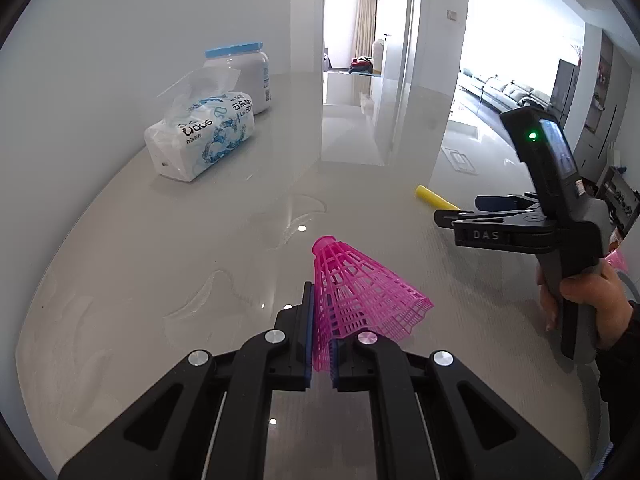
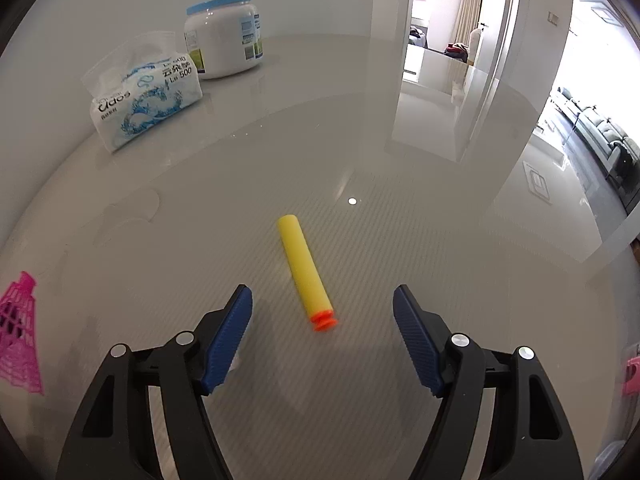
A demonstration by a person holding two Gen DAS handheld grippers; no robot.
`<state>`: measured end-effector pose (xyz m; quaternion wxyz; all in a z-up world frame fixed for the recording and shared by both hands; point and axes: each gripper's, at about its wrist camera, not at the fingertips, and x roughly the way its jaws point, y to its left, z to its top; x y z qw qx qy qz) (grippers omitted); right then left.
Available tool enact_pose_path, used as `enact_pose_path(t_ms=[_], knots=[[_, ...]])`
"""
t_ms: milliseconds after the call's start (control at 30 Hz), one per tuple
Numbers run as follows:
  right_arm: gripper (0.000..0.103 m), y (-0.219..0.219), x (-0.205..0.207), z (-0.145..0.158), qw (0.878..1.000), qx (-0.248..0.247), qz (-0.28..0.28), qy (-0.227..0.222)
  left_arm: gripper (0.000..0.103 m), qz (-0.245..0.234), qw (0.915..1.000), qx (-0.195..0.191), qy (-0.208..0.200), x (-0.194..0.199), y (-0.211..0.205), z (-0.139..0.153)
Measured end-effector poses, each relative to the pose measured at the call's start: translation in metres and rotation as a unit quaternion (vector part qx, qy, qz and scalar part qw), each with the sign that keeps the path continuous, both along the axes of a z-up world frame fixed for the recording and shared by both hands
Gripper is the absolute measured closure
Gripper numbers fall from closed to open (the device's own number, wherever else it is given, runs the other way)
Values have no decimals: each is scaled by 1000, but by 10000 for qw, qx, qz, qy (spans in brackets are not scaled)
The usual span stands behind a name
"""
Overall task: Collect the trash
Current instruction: 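Grasp the pink shuttlecock with the left tool while the right grasps the yellow dart, then carry shuttlecock and dart over the wastebasket and open both tools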
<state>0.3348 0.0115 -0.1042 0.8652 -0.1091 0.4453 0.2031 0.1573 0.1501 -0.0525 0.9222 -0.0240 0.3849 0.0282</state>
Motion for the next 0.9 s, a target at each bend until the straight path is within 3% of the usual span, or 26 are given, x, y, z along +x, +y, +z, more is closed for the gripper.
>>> enact_pose_path(t_ms=[200,300,367,400,667,900], knots=[[44,9,8,-3,9997,60,226,44,96,-2,9999,-123,14,-3,3,-1],[56,14,6,-2,9993,53,377,59,96,-4,9998,-195,43,-3,3,-2],[84,18,2,0,9988,53,468,103,96,-5,9998,-213,37,-3,4,-1],[92,20,-1,0,9987,13,500,109,96,-7,9998,-220,33,-2,5,-1],[91,14,-31,7,9989,181,419,104,96,-96,9997,-216,6,-8,-1,3],[91,-16,-94,26,9985,529,78,-76,96,-227,9995,-208,-49,-20,-12,7]])
